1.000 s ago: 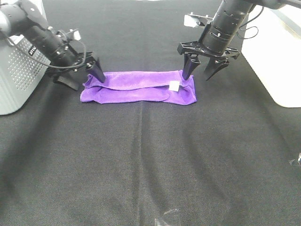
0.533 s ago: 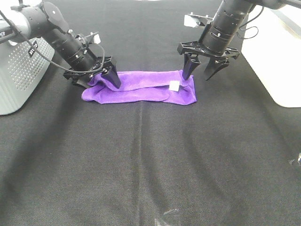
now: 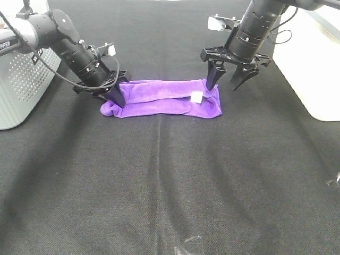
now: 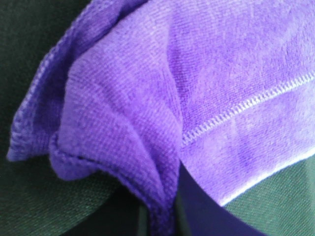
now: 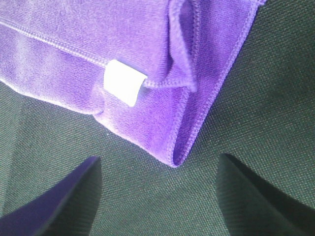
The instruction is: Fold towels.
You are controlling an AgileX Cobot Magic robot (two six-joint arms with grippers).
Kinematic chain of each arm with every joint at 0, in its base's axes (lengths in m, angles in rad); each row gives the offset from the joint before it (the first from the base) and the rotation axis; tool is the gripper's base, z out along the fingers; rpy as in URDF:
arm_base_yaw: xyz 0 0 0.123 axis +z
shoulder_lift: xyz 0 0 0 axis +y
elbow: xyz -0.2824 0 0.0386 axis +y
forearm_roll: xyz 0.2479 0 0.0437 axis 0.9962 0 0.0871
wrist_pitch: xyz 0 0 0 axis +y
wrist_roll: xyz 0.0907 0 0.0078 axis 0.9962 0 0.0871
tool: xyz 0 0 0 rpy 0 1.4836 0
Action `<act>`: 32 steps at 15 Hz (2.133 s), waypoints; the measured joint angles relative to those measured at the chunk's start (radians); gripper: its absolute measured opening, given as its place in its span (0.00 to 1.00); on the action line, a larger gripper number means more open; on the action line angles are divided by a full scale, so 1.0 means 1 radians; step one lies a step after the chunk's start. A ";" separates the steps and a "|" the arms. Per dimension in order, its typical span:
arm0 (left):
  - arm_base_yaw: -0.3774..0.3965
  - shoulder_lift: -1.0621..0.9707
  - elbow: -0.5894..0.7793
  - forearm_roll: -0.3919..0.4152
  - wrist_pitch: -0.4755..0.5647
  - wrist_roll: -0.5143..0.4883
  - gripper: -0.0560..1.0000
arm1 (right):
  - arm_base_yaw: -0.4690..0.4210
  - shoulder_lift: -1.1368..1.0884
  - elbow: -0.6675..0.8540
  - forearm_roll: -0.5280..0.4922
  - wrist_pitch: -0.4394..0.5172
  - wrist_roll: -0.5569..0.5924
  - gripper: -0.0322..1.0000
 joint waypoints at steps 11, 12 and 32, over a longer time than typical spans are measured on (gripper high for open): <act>-0.020 -0.028 -0.195 0.042 0.026 0.027 0.10 | 0.000 -0.110 -0.001 -0.035 0.002 0.000 0.67; -0.054 -0.028 -0.195 0.041 0.026 0.031 0.10 | 0.000 -0.124 -0.001 -0.035 0.002 0.000 0.67; -0.241 0.011 -0.337 -0.254 -0.091 0.098 0.58 | 0.000 -0.313 -0.001 0.010 0.005 0.001 0.67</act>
